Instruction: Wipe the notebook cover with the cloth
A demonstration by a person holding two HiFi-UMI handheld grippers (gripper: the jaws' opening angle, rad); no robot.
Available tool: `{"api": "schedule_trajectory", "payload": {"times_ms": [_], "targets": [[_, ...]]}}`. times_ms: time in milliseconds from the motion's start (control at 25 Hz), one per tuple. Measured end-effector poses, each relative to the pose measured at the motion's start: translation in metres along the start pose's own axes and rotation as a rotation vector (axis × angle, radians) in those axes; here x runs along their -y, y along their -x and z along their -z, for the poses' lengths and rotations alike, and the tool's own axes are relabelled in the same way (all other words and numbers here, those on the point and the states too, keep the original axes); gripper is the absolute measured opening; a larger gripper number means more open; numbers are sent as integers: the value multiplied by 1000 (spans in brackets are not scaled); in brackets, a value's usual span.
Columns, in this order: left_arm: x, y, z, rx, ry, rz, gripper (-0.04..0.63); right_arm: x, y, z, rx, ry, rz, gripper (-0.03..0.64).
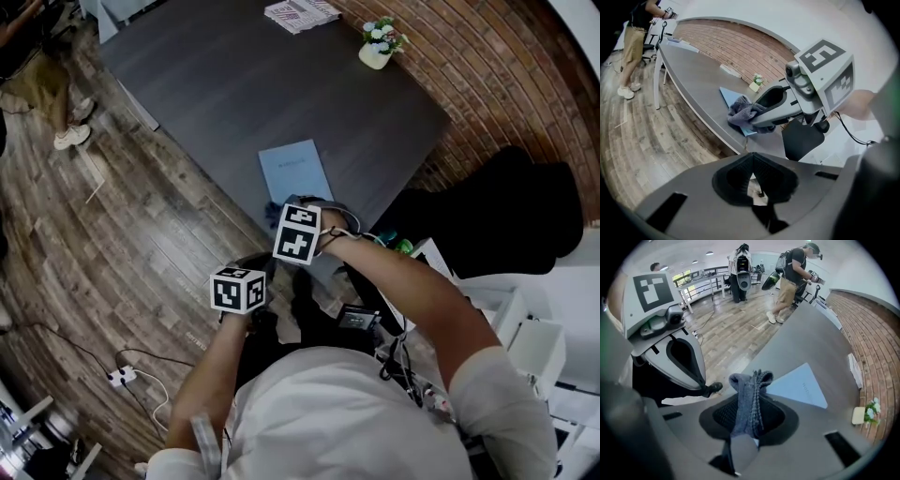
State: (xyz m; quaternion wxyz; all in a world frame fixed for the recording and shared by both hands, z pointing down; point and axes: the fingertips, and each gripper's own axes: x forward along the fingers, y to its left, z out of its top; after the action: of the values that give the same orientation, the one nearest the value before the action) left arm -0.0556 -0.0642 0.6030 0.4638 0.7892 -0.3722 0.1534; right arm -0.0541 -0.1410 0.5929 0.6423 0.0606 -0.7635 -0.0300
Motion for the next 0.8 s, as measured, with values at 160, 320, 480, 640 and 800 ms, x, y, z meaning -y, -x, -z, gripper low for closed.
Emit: {"api": "schedule_trajectory", "payload": {"times_ms": [160,320,480,640,800], "targets": [[1,6,2,0,-1,8,5,-11,2,2,2,-17,-7,112],[3,14,-1,10,-4,15,5,-21,5,4,11,-39,-22,112],[8,20,-4,23,1,31,5,-30,13,7,31,-71,-47,112],[13,30,-11,58,9,47,5,-27,32,4,96,-144,-45,112],[26,44,-18,94,1,80,5,-26,56,5,166,-220,-23,112]]}}
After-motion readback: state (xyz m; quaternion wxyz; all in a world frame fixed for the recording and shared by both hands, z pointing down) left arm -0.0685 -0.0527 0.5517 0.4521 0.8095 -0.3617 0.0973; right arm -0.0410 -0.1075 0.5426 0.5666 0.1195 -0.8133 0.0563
